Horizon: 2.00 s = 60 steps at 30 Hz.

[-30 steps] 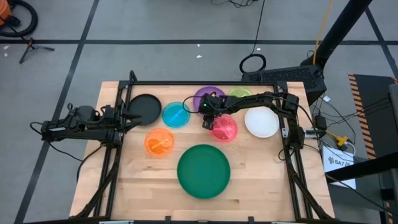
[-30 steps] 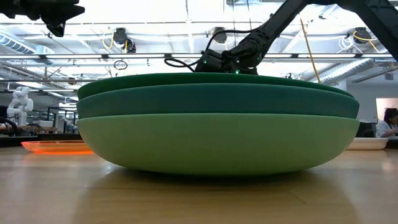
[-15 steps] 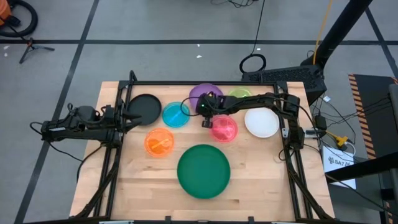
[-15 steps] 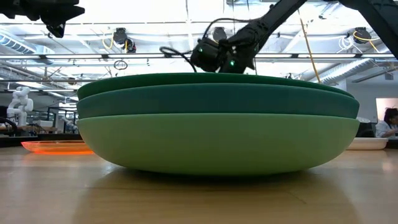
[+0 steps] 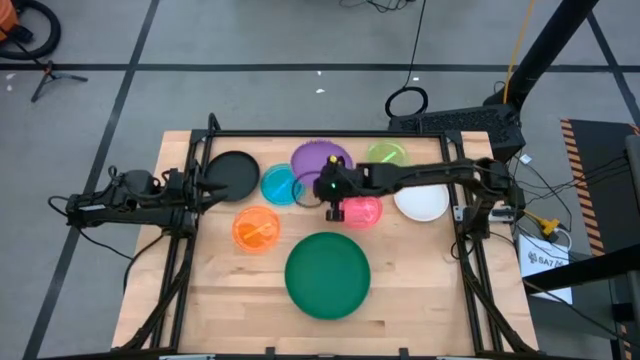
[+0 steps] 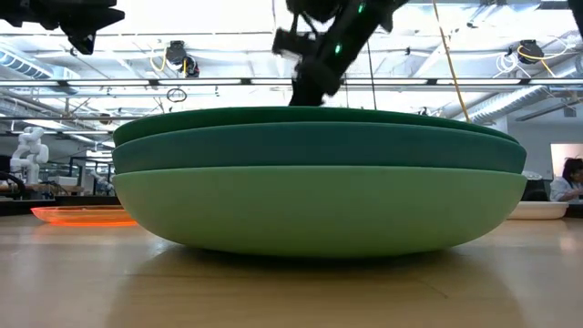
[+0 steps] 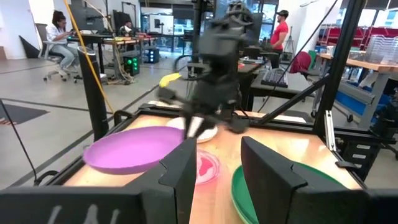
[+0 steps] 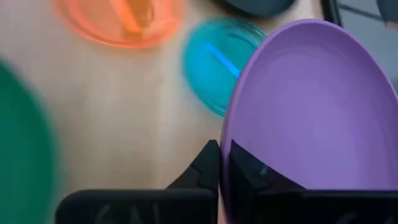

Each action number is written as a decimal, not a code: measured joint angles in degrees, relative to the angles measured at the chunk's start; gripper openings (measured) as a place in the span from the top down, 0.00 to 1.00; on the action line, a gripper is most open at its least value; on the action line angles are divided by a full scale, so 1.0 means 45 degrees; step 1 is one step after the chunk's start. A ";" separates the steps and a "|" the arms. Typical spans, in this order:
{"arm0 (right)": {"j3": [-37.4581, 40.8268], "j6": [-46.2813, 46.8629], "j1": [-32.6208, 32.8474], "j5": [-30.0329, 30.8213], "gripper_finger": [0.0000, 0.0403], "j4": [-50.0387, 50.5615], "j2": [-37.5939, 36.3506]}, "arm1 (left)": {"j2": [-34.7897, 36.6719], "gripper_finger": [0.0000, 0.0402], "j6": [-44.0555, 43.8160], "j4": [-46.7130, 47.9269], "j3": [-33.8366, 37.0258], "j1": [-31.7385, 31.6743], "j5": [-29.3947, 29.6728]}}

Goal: Stack plastic plates
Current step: Stack the purple plate on top of the dark green plate, then stack the black plate on top of the purple plate

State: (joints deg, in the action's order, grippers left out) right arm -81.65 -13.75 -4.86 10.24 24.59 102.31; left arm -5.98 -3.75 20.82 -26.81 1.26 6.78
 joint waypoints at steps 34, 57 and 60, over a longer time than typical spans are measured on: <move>-0.0010 0.4233 0.7090 -0.0661 0.97 0.0733 0.0539 | -0.0006 0.67 -0.3090 0.0000 0.0000 0.0005 0.0906; -0.0005 0.4146 0.7111 -0.1313 0.63 0.1785 0.0585 | -0.4460 0.67 -0.5511 -0.1223 0.0000 0.0005 0.2688; -0.0005 0.4141 0.7111 -0.1309 0.62 0.2325 0.0585 | -0.5162 0.67 -0.6207 -0.1014 0.0000 0.0005 0.3054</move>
State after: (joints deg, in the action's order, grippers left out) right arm -81.67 4.89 27.14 4.35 35.05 104.95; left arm -29.21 -31.68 16.26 -26.81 1.28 20.53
